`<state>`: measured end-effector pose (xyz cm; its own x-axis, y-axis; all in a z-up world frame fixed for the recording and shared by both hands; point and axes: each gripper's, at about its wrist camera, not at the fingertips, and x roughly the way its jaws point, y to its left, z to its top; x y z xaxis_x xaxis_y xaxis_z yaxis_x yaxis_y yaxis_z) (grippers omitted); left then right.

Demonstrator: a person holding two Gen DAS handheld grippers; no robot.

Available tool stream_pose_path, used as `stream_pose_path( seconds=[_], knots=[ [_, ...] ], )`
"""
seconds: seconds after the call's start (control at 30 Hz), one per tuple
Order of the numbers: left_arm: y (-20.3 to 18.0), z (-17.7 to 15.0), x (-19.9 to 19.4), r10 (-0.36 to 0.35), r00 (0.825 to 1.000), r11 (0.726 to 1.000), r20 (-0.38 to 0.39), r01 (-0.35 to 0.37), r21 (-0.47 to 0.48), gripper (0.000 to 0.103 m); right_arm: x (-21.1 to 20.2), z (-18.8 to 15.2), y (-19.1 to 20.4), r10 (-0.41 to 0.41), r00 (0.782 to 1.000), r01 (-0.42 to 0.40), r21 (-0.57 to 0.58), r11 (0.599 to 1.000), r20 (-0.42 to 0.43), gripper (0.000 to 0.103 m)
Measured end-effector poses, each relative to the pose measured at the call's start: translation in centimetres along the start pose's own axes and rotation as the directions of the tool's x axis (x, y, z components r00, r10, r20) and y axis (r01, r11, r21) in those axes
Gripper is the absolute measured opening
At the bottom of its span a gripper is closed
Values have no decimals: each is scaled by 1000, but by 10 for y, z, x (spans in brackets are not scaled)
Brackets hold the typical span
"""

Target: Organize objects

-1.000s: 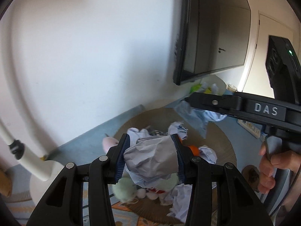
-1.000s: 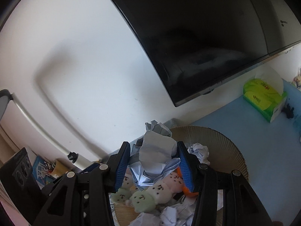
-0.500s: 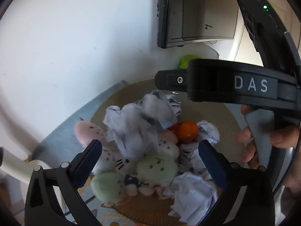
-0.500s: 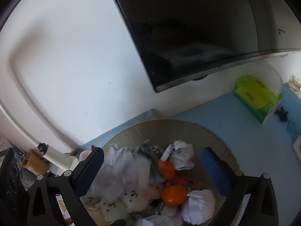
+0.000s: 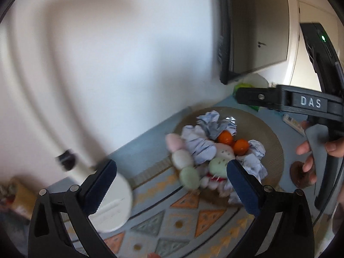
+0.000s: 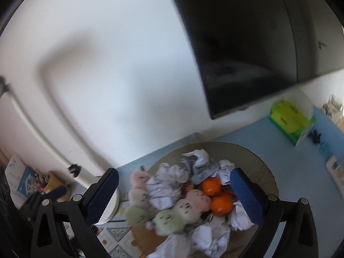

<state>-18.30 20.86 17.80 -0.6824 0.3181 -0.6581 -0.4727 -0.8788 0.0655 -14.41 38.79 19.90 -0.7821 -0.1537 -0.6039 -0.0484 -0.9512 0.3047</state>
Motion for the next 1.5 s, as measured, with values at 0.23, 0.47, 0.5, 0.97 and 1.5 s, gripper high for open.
stream_pose_path(
  seconds=[0.23,0.47,0.5,0.97,1.5],
  knots=[
    [56,-50,-86,197,980,980,-19,-198,-25,102,-34,-35,65,5,999,-13,-154,988,-50,103],
    [105,-158,-134,281,949,945,-145,-300,-134,102,-39,-131,95,-2,990,-39,-285,958,-144,103],
    [110,-173,-140,294,942,937,-163,-318,-146,102,-36,-146,95,-9,987,-39,-294,955,-158,103],
    [104,-302,-154,379,889,840,-258,-447,-308,102,-19,-277,86,-141,973,64,-375,925,-182,103],
    [110,-326,-147,332,893,818,-303,-433,-379,103,-11,-298,75,-157,960,69,-346,936,-233,103]
  ],
)
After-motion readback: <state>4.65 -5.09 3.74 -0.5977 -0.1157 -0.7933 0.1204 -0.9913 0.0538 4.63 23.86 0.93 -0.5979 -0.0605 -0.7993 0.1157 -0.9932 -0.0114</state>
